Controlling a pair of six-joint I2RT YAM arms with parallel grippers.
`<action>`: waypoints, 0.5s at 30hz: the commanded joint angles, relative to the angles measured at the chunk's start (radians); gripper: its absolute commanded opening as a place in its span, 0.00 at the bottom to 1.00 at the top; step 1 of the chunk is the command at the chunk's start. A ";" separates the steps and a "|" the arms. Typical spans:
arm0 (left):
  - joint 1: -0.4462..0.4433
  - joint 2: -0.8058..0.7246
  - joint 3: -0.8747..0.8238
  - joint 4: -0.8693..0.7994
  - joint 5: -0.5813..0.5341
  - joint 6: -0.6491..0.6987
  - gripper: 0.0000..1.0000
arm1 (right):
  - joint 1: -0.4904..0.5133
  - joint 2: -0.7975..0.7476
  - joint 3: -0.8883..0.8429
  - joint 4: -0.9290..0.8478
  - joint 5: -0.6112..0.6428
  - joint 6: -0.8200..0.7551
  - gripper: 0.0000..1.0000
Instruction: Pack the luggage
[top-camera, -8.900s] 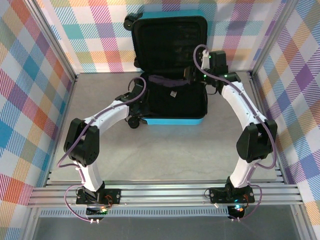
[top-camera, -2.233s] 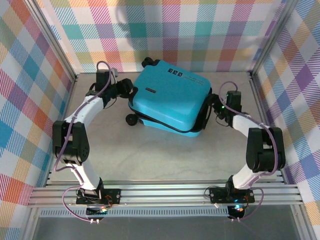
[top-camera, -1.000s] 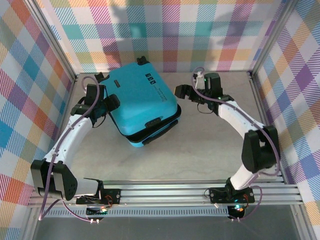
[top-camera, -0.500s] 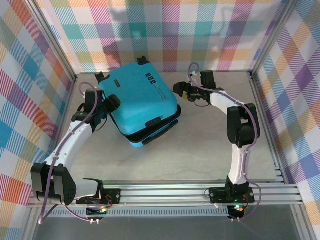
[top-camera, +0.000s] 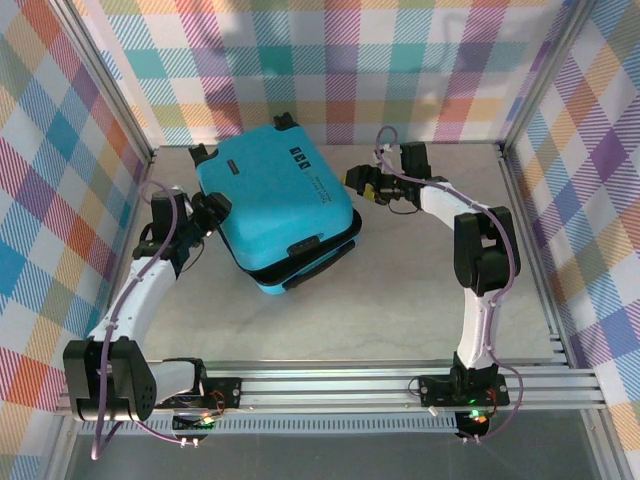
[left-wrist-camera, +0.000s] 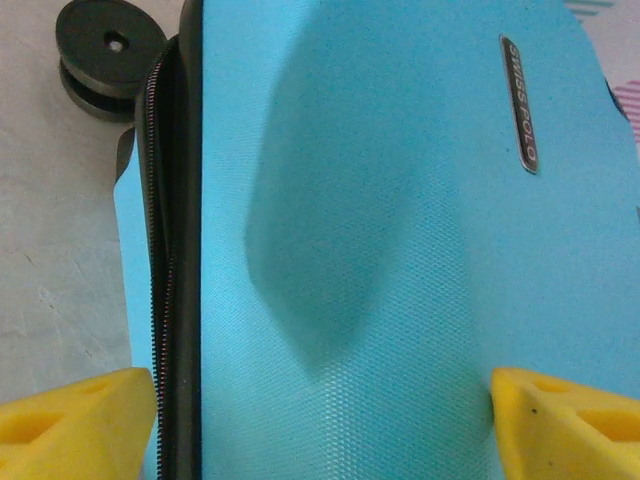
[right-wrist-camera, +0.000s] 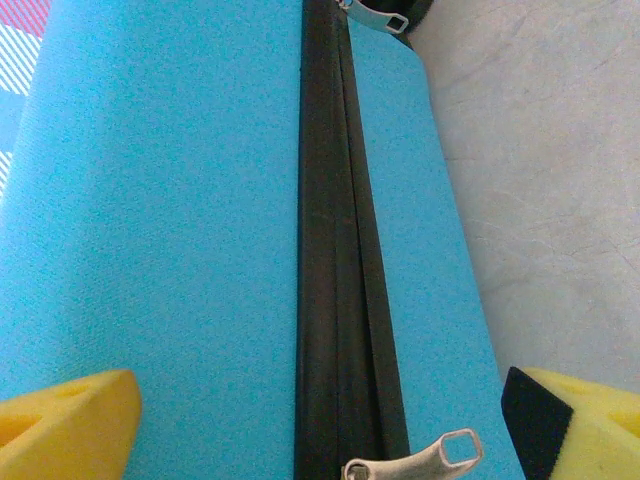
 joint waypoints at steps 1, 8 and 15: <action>0.070 0.010 -0.062 -0.164 -0.129 -0.024 0.85 | 0.003 0.005 -0.011 0.020 -0.033 0.005 0.93; 0.100 -0.052 -0.062 -0.147 -0.082 0.002 0.91 | 0.003 0.007 -0.021 0.027 -0.028 0.009 0.93; 0.107 -0.021 -0.047 -0.234 -0.137 0.012 0.92 | 0.003 0.003 -0.049 0.057 -0.031 0.032 0.93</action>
